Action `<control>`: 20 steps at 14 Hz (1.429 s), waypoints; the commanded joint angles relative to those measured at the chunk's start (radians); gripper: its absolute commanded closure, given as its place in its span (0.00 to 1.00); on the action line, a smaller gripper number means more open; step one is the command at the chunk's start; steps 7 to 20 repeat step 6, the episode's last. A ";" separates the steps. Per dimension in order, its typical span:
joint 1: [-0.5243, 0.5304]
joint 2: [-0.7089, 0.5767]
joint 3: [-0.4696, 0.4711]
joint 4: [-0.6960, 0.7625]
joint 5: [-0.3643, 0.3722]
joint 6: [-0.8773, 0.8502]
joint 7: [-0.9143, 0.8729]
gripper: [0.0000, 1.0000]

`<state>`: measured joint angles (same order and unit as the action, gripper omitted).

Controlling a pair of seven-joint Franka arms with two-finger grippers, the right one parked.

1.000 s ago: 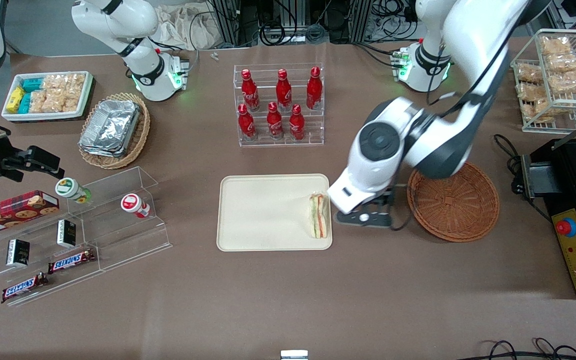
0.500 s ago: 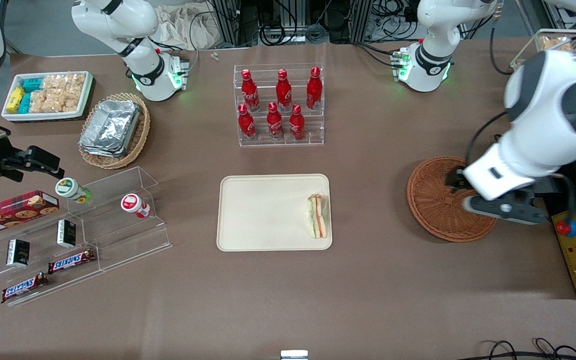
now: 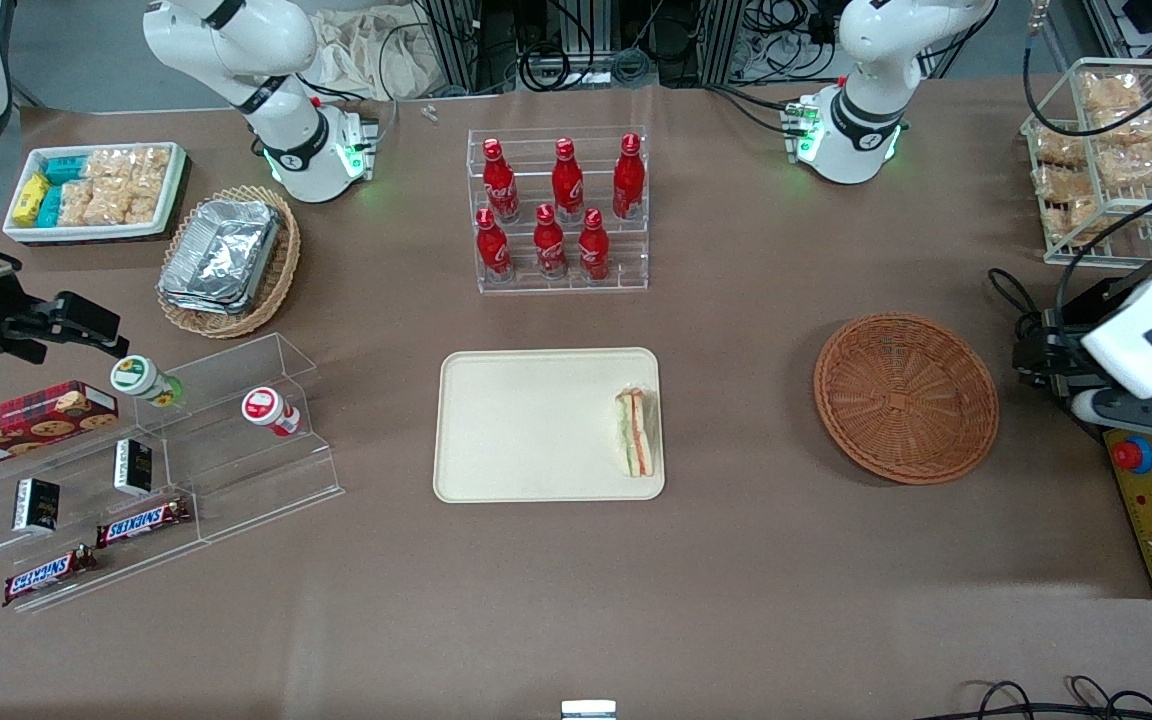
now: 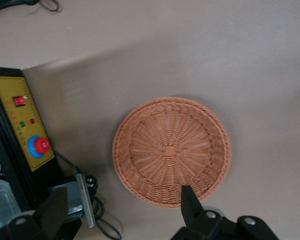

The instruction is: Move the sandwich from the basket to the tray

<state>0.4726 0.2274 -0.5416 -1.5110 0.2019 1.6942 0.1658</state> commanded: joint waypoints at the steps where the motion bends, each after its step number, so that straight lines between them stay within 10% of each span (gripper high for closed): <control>1: 0.056 -0.016 -0.009 -0.006 -0.010 0.015 0.017 0.00; 20: 0.092 -0.023 -0.009 -0.006 -0.010 0.007 0.008 0.00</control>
